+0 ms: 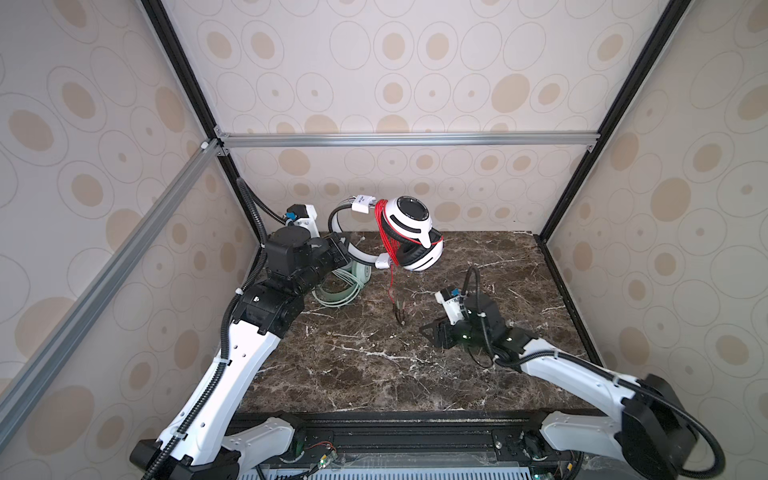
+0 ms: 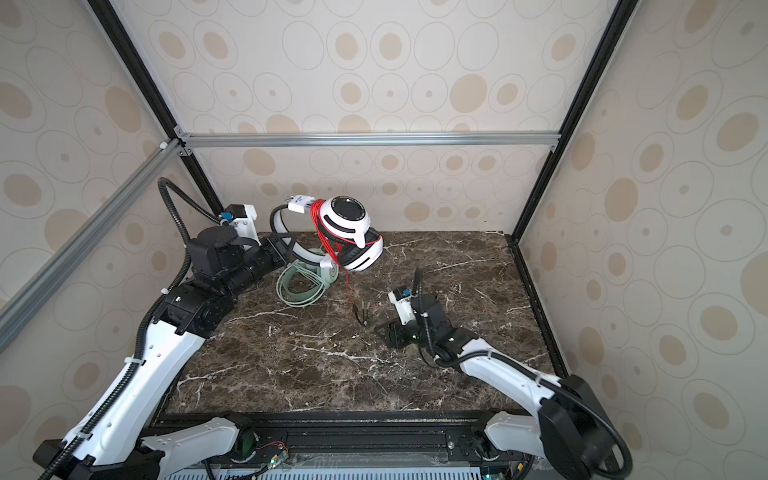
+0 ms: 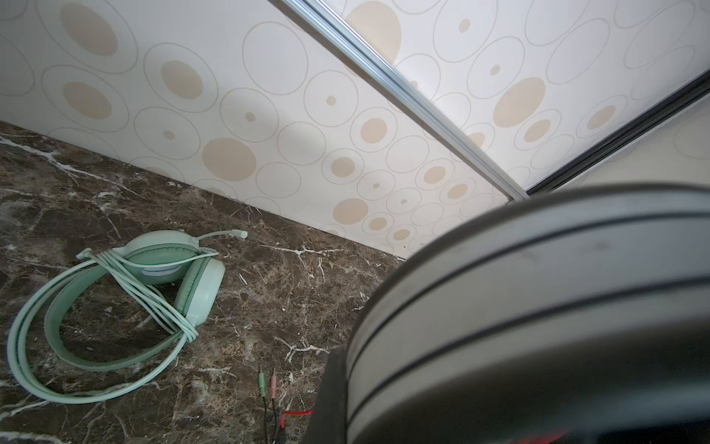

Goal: Wrap the headphones

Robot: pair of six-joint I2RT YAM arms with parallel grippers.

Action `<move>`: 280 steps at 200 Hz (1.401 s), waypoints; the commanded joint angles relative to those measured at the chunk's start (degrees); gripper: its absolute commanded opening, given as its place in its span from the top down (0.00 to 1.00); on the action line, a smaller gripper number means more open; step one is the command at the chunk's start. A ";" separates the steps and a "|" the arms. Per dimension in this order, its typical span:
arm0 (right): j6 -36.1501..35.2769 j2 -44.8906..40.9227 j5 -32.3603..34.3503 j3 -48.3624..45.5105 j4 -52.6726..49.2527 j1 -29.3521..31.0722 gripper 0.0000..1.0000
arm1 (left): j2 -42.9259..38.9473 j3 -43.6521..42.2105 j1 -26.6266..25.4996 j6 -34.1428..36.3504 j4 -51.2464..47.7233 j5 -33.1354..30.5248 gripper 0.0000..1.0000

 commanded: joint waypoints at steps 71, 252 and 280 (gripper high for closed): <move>1.98 -2.83 -1.46 -10.17 10.72 -1.75 0.36 | -0.95 5.61 0.29 -4.41 4.13 2.87 1.00; -0.17 27.19 -10.34 6.38 35.98 5.23 0.35 | -2.50 6.82 0.29 -5.52 3.10 3.52 1.00; 3.51 29.19 -9.33 6.34 39.92 5.52 0.37 | -2.37 6.70 0.29 -5.56 3.16 4.06 1.00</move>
